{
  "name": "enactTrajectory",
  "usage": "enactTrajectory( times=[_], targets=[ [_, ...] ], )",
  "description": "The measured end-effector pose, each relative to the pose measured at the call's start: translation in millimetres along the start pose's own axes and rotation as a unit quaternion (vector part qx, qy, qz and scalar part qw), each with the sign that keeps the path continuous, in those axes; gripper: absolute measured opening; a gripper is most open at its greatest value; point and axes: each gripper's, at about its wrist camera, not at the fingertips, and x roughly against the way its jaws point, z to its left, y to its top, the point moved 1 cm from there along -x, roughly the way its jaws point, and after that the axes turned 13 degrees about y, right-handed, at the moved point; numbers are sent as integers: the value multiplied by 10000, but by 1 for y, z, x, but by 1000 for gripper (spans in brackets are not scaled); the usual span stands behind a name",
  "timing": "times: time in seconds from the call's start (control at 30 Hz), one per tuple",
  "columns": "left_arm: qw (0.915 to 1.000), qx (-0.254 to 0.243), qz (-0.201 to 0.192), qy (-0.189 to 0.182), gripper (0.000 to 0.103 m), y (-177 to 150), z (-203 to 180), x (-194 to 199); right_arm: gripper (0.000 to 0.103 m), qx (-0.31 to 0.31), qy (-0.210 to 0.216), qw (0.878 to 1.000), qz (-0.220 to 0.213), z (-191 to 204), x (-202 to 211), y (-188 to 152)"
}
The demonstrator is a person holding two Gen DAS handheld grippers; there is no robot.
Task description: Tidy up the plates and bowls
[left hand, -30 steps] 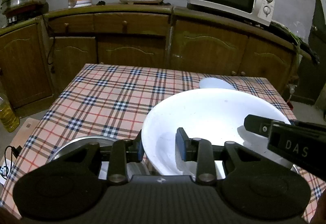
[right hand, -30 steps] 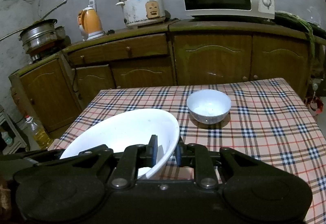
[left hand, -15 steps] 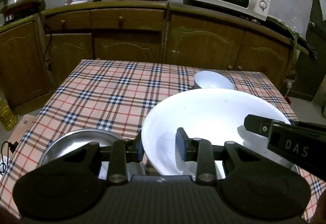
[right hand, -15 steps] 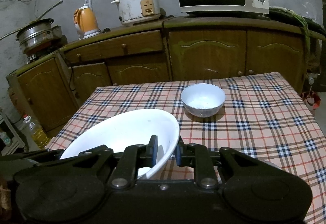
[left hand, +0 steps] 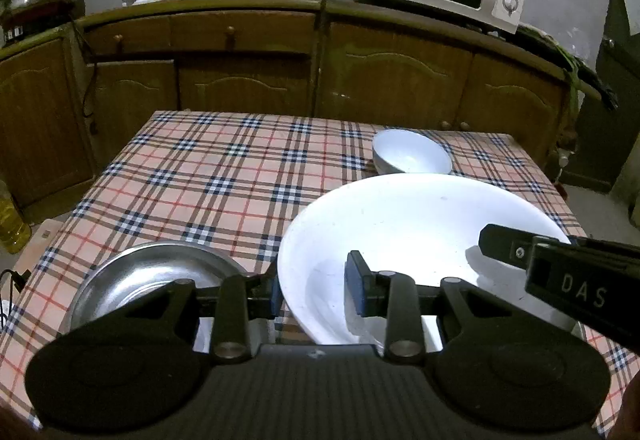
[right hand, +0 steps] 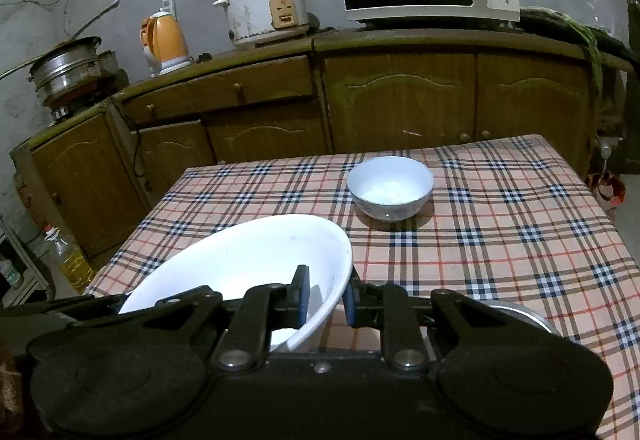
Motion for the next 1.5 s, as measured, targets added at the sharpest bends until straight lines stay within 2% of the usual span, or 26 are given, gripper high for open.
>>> enactTrajectory(
  times=[1.5],
  targets=[
    [9990,-337,149,-260,33,-16,-23,0,23,-249,-216,9995,29,-29,25,-23]
  ],
)
